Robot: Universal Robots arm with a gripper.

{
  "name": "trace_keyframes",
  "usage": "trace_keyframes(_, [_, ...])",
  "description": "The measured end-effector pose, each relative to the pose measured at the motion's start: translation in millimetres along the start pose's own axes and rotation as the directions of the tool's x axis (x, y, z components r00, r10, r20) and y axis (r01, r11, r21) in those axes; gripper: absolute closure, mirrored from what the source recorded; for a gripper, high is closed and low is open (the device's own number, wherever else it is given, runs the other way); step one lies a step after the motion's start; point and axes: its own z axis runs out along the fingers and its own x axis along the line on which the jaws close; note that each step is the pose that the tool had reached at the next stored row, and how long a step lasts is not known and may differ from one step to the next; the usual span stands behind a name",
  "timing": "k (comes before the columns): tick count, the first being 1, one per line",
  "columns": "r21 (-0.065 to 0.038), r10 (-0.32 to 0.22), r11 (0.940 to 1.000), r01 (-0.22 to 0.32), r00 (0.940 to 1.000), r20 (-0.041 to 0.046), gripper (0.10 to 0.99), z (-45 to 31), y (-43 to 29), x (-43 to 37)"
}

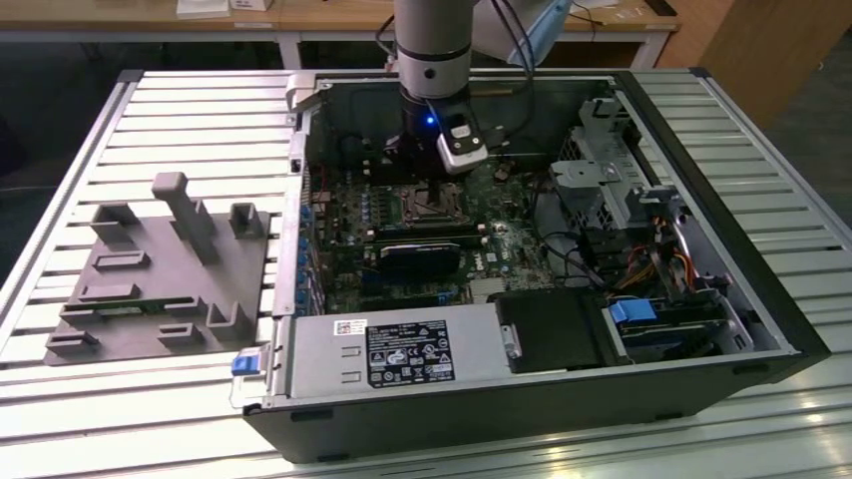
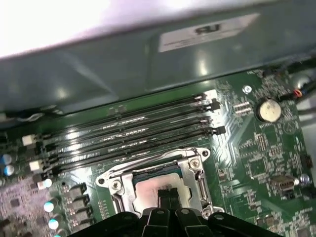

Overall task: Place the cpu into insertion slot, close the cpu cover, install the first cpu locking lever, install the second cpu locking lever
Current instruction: 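Install the first cpu locking lever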

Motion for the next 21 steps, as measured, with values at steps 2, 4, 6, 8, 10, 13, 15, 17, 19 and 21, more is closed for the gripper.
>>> trace_keyframes(2, [0.01, -0.029, 0.9995, 0.029, 0.9996, 0.002, 0.98, -0.1, -0.1, 0.0])
trace_keyframes(4, [0.026, -0.053, 0.9983, 0.053, 0.9986, 0.0052, 0.98, -0.1, -0.1, 0.2])
trace_keyframes(6, [0.032, -0.072, 0.9969, 0.072, 0.9974, 0.0068, 0.98, -0.1, -0.3, 0.8])
trace_keyframes(8, [0.031, -0.083, 0.9961, 0.082, 0.9966, 0.0076, 0.98, -1.1, -0.4, 1.1])
trace_keyframes(10, [0.03, -0.089, 0.9956, 0.089, 0.996, 0.0095, 0.98, -3.2, -0.4, 1.2])
trace_keyframes(13, [0.03, -0.093, 0.9953, 0.093, 0.9956, 0.0123, 0.98, -9.2, -0.4, 1.0])
trace_keyframes(15, [0.029, -0.093, 0.9952, 0.093, 0.9955, 0.0139, 0.98, -14.8, -0.5, 0.7])
trace_keyframes(17, [0.029, -0.093, 0.9952, 0.093, 0.9955, 0.0153, 0.98, -20.7, -0.5, 0.3])
trace_keyframes(19, [0.029, -0.093, 0.9952, 0.093, 0.9955, 0.0167, 0.98, -26.3, -0.5, 0.0])
trace_keyframes(21, [0.029, -0.094, 0.9953, 0.093, 0.9955, 0.018, 0.98, -31.0, -0.4, -0.4])
